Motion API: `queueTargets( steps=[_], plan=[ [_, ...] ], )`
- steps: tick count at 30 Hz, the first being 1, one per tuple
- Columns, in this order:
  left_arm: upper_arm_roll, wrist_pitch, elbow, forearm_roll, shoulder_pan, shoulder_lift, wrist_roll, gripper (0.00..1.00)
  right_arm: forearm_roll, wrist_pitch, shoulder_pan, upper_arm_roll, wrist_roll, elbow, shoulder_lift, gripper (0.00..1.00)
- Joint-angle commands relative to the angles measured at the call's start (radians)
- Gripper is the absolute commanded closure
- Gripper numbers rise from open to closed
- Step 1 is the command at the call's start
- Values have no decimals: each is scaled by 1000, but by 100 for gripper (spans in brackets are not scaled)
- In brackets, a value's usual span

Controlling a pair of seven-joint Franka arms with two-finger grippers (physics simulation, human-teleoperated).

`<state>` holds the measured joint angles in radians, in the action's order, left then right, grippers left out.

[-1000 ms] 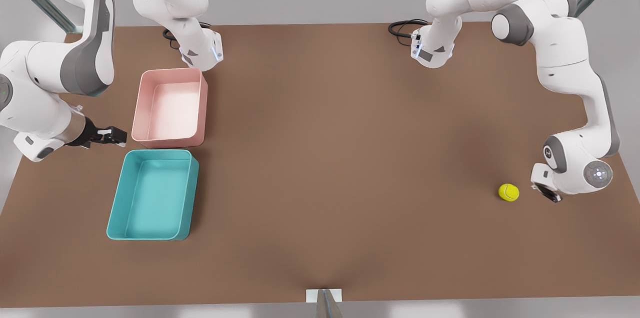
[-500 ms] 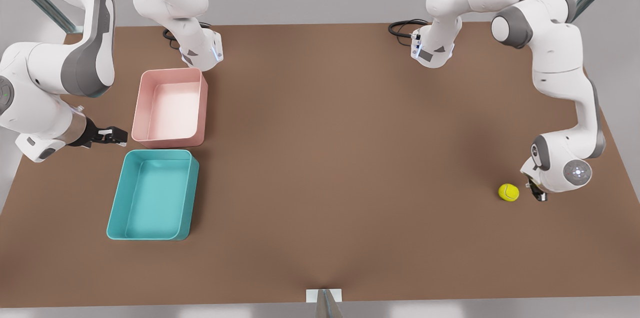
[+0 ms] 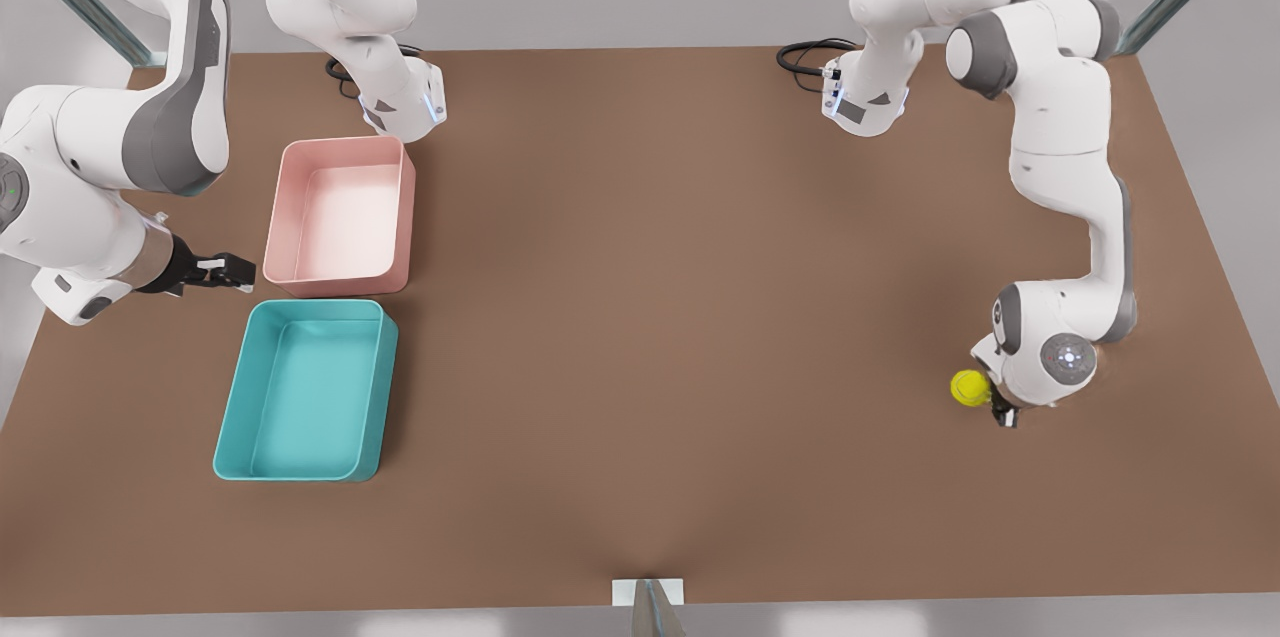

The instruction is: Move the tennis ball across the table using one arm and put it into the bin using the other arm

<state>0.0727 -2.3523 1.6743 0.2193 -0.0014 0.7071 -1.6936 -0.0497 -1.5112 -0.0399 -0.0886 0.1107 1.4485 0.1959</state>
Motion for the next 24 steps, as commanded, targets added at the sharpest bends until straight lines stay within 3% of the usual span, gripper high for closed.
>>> queueTargets(
  steps=[1,3,5,7,9,11,12,13,14,15,24],
  plan=[
    [-1,89,45,-15,-121,-66,553,79,1,2,0,0,3,0,-1,0],
    [-28,205,42,-106,-152,-133,813,79,1,2,0,0,3,0,-1,0],
    [-30,222,36,-146,-126,-136,822,79,2,2,-3,0,1,0,0,0],
    [-27,435,-34,-149,-118,-221,954,79,-1,3,-11,3,1,-8,17,0],
    [-65,829,-297,-150,-95,-270,1403,79,1,11,-14,6,-2,-10,25,0],
    [-151,993,-426,-155,-94,-313,1710,79,1,11,-15,7,-2,-8,34,0],
    [-151,993,-423,-181,-85,-350,1710,0,10,9,-24,9,-2,-8,39,0],
    [-143,1032,-393,-144,-81,-389,1744,0,13,2,-29,9,-2,-10,53,0],
    [-145,983,-384,-155,-78,-431,2061,0,13,-3,-40,9,-11,-10,59,0],
    [-120,923,-306,-225,-77,-509,2134,0,14,-20,-52,9,-16,-11,76,0],
    [-113,1002,-312,-230,-26,-452,1876,0,62,-313,-251,10,-348,13,246,0]
  ],
)
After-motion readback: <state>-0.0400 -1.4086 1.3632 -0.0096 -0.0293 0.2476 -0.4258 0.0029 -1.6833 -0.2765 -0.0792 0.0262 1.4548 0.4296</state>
